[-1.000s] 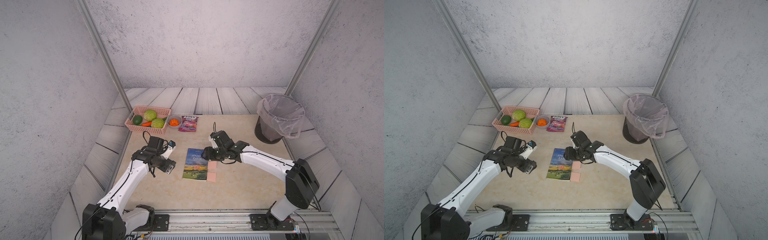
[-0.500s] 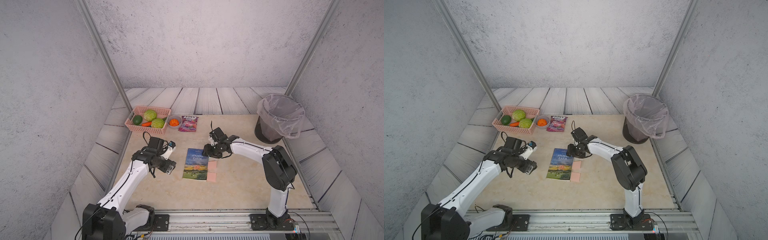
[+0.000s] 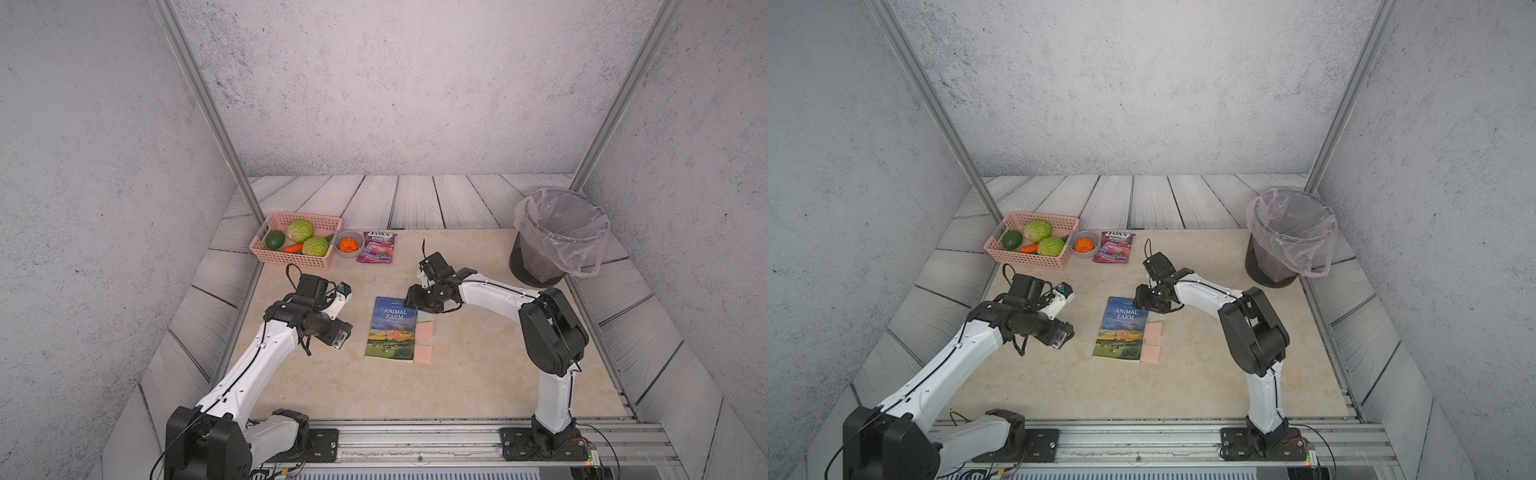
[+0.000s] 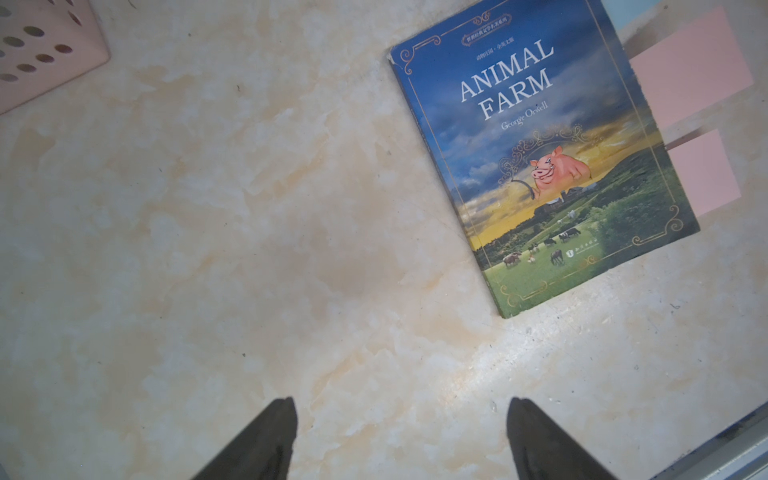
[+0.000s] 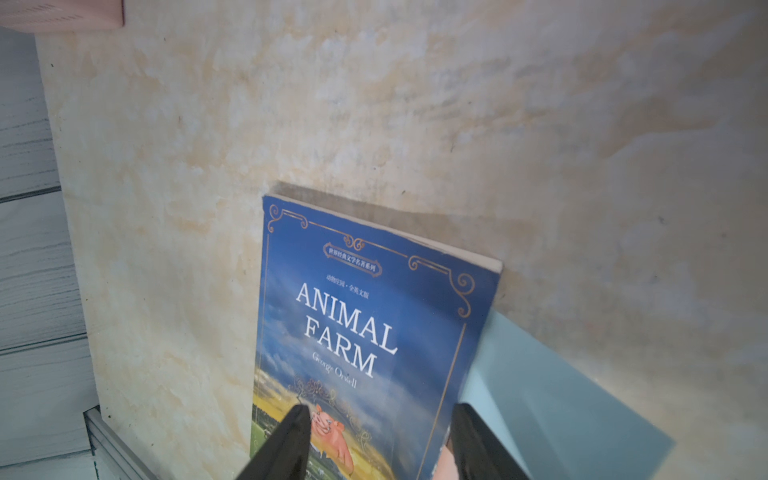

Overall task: Peel off the used sticky note
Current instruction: Open the book at the center of the board.

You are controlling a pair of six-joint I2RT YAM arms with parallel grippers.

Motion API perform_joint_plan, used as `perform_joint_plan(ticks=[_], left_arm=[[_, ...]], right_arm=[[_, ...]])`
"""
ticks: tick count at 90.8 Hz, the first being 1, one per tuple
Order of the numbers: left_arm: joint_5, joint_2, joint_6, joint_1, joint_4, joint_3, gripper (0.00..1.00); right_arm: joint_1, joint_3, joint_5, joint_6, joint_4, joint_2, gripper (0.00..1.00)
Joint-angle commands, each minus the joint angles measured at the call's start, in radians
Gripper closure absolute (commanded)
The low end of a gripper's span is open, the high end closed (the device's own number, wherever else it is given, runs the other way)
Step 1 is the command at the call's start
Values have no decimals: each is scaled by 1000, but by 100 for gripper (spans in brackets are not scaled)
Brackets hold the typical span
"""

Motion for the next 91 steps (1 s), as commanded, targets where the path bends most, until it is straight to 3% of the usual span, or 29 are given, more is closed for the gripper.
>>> perform_joint_plan(ticks=[1, 37, 91], left_arm=[[5, 5, -6, 0, -4, -11, 15], [-3, 3, -9, 0, 0, -13, 15], [-6, 4, -9, 0, 4, -17, 16]], right_arm=[[-3, -1, 4, -7, 3, 35, 41], [-4, -16, 54, -9, 19, 51, 41], [-3, -19, -39, 28, 78, 68, 41]])
